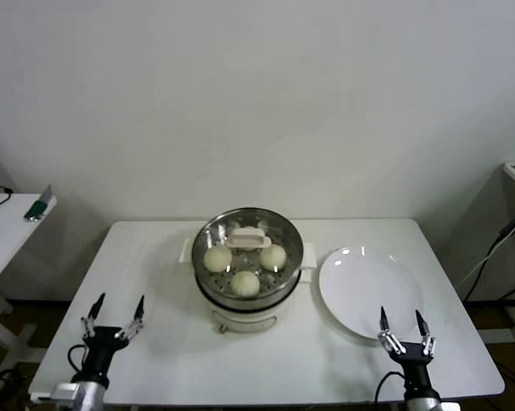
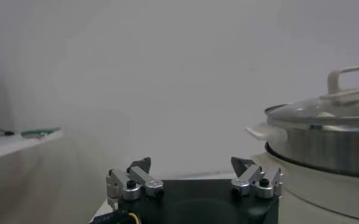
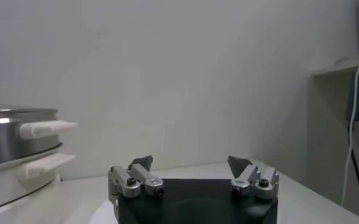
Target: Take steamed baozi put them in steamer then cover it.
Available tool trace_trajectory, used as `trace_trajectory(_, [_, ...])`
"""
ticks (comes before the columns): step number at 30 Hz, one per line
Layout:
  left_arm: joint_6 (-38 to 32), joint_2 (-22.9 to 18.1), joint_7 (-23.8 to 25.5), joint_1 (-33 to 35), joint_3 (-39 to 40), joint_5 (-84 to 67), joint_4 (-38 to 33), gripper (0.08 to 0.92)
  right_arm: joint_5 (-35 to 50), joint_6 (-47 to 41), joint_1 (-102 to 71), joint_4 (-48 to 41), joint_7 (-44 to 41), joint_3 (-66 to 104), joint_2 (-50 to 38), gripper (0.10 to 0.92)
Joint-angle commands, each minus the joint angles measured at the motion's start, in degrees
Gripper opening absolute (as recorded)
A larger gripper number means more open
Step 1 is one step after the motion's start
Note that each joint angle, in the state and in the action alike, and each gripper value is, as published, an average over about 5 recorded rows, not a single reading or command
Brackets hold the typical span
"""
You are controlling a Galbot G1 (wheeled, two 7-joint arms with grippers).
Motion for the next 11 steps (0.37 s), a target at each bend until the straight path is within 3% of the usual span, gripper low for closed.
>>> trace_trajectory(1, [-6.4,-1.1,0.5,3.5,-0.3,-3.6,2.8,0.823,1.4,-0.2,0.2,-0.7,-0.7,-0.8,-0.5,0.823])
trace_trajectory(11, [-6.5,-1.8,0.5,3.7,0.4,-2.6,2.4,0.823,1.1,-0.1,0.5,-0.8,-0.9,-1.0,-0.7,0.823])
